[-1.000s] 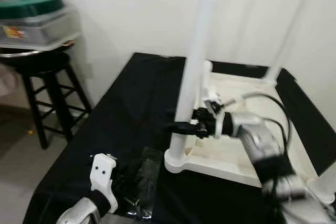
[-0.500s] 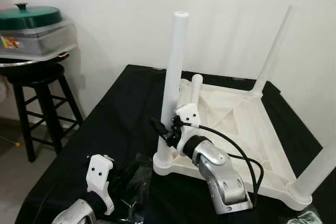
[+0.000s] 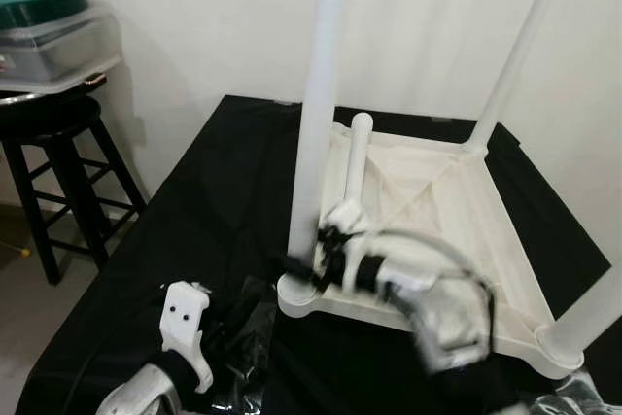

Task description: Building children table

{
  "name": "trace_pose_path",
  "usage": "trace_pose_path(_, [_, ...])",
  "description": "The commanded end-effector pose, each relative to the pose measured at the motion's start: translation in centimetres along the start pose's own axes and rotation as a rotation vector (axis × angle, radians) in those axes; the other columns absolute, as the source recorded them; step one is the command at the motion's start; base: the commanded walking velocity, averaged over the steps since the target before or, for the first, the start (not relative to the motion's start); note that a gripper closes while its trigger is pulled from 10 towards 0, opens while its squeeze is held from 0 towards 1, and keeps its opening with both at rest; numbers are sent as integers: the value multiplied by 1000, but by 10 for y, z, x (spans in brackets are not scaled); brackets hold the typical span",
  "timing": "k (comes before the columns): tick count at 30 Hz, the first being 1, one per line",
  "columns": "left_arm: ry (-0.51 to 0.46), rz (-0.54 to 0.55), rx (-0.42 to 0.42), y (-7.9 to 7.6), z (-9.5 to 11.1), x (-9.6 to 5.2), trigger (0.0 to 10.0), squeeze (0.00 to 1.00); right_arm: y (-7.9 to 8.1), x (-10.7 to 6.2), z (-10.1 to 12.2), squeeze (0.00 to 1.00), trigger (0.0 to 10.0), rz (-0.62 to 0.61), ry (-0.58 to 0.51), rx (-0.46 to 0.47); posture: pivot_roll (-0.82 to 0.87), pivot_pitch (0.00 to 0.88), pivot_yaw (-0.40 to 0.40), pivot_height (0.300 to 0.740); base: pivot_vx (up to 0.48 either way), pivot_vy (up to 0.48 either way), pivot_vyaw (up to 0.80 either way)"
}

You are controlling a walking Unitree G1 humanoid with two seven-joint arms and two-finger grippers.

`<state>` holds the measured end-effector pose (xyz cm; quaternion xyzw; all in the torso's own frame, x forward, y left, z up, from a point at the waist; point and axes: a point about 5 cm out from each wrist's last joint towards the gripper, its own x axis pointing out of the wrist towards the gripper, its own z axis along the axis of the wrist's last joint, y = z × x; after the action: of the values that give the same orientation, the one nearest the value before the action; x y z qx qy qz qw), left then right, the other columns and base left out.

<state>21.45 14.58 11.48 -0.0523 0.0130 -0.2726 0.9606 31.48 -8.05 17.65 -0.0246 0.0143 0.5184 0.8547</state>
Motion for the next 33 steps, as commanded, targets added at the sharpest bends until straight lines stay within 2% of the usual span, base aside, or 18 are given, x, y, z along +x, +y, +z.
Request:
trace_pose_path(1, [20,-4,-10,-1,-4,0,10000,0,-2,-2,-7,0,10000,158,11,30,67,0,-70,740,0,0,0])
trace_pose_path(3, [21,-4,-9,-1,-4,1,10000,0,-5,-2,-5,0,10000,195,16,23,67,0,-70,740,0,0,0])
trace_pose_path(5, [22,-3,-8,-1,-5,1,10000,0,-13,-3,-1,0,10000,294,55,15,78,0,-74,740,0,0,0])
trace_pose_path(8, [22,-3,-8,-1,-5,1,10000,0,-16,-3,0,0,10000,328,72,19,78,0,-74,740,0,0,0])
trace_pose_path(9, [23,-3,-8,-1,-5,1,10000,0,-22,-4,0,0,8431,356,93,34,82,0,-76,740,0,0,0])
trace_pose_path(11, [23,-3,-8,-1,-5,1,10000,0,-26,-4,0,0,8196,370,103,46,84,0,-77,740,0,0,0])
trace_pose_path(12, [23,-3,-9,-1,-6,1,10000,0,-29,-4,0,0,0,374,107,58,86,0,-78,740,0,0,0])
trace_pose_path(20, [24,-3,-10,-1,-6,0,10000,0,-36,-3,3,0,0,364,53,73,81,0,-71,740,0,0,0])
trace_pose_path(27, [24,-4,-11,-2,-6,0,10000,0,-44,-11,0,0,0,231,19,42,78,0,-71,740,0,0,0])
trace_pose_path(28, [22,-4,-11,-2,-5,0,10000,0,-46,-15,-4,0,0,149,22,40,70,0,-71,740,0,0,0])
trace_pose_path(29, [22,-4,-11,-2,-5,0,10000,0,-46,-15,-4,0,0,149,22,40,70,0,-71,740,0,0,0])
trace_pose_path(30, [21,-3,-11,-1,-5,0,10000,0,-41,-16,-14,0,0,16,62,46,57,0,-77,740,0,0,0])
trace_pose_path(32, [21,-3,-11,-1,-5,0,10000,0,-41,-16,-14,0,0,16,62,46,57,0,-77,740,0,0,0])
trace_pose_path(33, [21,-2,-11,0,-4,-1,10000,0,-38,-15,-29,0,0,-266,99,70,54,0,-76,740,0,0,0])
